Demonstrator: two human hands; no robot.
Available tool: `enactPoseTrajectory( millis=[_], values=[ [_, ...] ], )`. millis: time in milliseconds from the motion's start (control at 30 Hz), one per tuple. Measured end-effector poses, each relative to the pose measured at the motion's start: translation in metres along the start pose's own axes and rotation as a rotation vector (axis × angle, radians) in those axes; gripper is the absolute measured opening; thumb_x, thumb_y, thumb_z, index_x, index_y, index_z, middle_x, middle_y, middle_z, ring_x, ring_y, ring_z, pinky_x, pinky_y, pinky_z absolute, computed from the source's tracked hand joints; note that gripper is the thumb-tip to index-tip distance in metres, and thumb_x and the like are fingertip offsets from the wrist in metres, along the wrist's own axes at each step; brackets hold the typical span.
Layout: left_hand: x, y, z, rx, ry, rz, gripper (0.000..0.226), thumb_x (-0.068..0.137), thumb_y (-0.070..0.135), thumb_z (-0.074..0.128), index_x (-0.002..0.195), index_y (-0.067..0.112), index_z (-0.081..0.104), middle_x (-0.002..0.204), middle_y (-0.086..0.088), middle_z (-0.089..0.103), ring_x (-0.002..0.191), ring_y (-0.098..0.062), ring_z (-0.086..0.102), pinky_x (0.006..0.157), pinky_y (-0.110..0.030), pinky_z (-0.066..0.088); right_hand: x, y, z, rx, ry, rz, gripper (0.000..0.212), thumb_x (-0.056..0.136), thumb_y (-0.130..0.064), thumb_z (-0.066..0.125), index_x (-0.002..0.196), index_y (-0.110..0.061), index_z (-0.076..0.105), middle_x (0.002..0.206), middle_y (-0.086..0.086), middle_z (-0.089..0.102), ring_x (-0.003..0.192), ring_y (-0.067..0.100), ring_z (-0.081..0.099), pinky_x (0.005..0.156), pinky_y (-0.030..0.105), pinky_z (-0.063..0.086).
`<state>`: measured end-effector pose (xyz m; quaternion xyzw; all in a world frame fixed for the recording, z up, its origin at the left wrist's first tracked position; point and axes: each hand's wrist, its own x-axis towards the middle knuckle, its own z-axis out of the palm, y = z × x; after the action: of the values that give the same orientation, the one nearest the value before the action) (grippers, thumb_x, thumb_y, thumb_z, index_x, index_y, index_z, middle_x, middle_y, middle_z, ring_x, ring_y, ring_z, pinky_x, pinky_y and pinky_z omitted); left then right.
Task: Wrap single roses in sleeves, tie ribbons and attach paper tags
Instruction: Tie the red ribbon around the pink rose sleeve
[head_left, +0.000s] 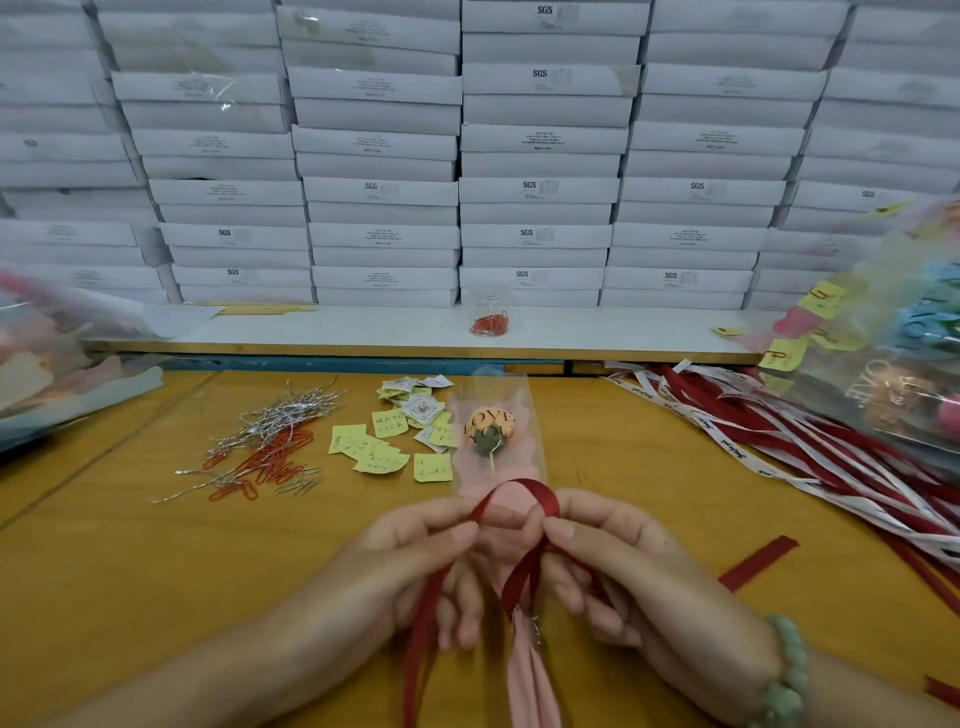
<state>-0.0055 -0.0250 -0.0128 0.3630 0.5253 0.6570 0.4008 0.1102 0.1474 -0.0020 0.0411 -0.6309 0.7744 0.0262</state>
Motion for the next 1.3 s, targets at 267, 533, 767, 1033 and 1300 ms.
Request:
enactPoseTrajectory(
  millis=[267, 533, 767, 1033, 1300],
  values=[
    [-0.004, 0.002, 0.003, 0.270, -0.093, -0.021, 0.023, 0.083, 0.017, 0.075, 0.104, 0.027, 0.071, 0.074, 0.000, 0.070, 0.057, -0.007, 0.061, 0.052, -0.015, 0.048, -0.003, -0.001, 0.000, 0.022, -0.053, -0.046, 0.029, 0.087, -0.023, 0.054, 0.110, -0.008, 0.063, 0.063, 0.011, 0.062, 0.033, 0.004, 0.038, 0.035, 0.022, 0.016],
    [-0.003, 0.005, 0.003, 0.242, -0.029, -0.049, 0.018, 0.086, 0.023, 0.073, 0.072, 0.015, 0.065, 0.056, -0.006, 0.064, 0.035, -0.007, 0.050, 0.038, -0.014, 0.039, -0.005, -0.009, -0.002, 0.114, 0.206, -0.257, 0.016, 0.083, -0.025, 0.049, 0.078, -0.011, 0.044, 0.063, 0.013, 0.059, 0.040, 0.014, 0.043, 0.038, 0.021, 0.031],
    [-0.002, 0.000, 0.000, 0.167, 0.007, -0.014, 0.029, 0.086, 0.038, 0.070, 0.081, 0.009, 0.070, 0.065, -0.017, 0.064, 0.033, -0.007, 0.047, 0.032, -0.013, 0.034, -0.004, -0.021, -0.009, -0.024, 0.450, -0.394, 0.014, 0.085, -0.018, 0.060, 0.071, -0.014, 0.061, 0.063, 0.003, 0.056, 0.048, 0.012, 0.041, 0.047, 0.020, 0.037],
    [-0.001, -0.012, -0.007, 0.200, 0.257, 0.127, 0.051, 0.063, 0.058, 0.082, 0.085, 0.012, 0.076, 0.050, -0.007, 0.048, 0.038, -0.012, 0.036, 0.039, -0.016, 0.032, -0.003, -0.007, -0.014, -0.572, 0.547, -0.217, 0.044, 0.087, -0.002, 0.057, 0.108, -0.040, 0.063, 0.132, -0.026, 0.047, 0.124, -0.012, 0.040, 0.100, 0.017, 0.036],
    [-0.005, -0.002, -0.003, 0.092, 0.056, 0.179, 0.044, 0.068, 0.037, 0.086, 0.103, 0.012, 0.073, 0.078, -0.011, 0.073, 0.040, -0.007, 0.051, 0.048, -0.015, 0.045, -0.012, -0.008, 0.014, -0.419, -0.034, -0.043, 0.021, 0.090, -0.005, 0.049, 0.084, -0.008, 0.069, 0.095, 0.001, 0.071, 0.058, 0.011, 0.061, 0.048, 0.022, 0.043]
  ],
)
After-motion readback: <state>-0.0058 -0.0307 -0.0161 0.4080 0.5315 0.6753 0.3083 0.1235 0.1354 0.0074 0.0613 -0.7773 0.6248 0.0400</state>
